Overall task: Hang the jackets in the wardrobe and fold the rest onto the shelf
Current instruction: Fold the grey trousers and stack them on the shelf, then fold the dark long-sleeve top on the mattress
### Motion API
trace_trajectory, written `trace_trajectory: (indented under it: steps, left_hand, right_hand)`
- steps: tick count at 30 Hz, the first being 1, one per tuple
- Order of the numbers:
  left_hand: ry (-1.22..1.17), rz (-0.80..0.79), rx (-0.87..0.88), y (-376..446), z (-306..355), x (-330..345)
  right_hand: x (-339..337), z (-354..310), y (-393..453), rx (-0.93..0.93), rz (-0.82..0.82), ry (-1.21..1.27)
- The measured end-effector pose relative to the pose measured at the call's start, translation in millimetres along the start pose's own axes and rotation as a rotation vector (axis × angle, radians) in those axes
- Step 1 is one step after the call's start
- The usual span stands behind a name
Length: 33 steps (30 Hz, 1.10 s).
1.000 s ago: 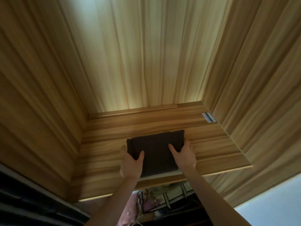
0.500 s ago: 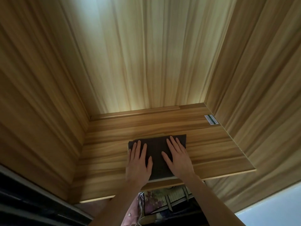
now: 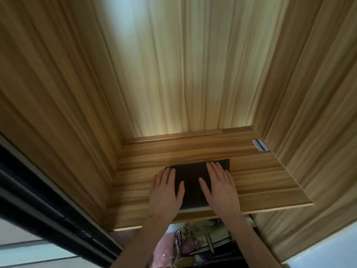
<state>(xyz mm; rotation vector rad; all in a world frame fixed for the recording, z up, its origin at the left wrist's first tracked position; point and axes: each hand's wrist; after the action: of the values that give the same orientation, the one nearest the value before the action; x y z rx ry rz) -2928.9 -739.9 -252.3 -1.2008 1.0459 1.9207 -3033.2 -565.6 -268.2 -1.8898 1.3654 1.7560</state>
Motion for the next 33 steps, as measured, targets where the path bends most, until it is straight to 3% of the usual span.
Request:
trace_trajectory:
  steps: [18,33]
  left_hand:
    - [-0.037,0.359,-0.163,-217.1,-102.4,-189.1]
    - [0.295,0.521,-0.858,-451.0,-263.5,-331.0]
  right_hand:
    - [-99.7,-240.4,-112.8,-0.377,0.078,0.115]
    - [-100.8,-518.3,-220.1,-0.906,-0.149,0.456]
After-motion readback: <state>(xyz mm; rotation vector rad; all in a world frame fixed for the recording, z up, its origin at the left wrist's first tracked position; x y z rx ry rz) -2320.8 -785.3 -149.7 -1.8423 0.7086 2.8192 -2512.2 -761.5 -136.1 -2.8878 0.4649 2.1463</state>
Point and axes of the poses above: each hand's wrist, its own y-axis towards the middle knuckle, its own x-axis out of the palm, z = x × y, and after that the axes turned 6 degrees about -x, right-handed
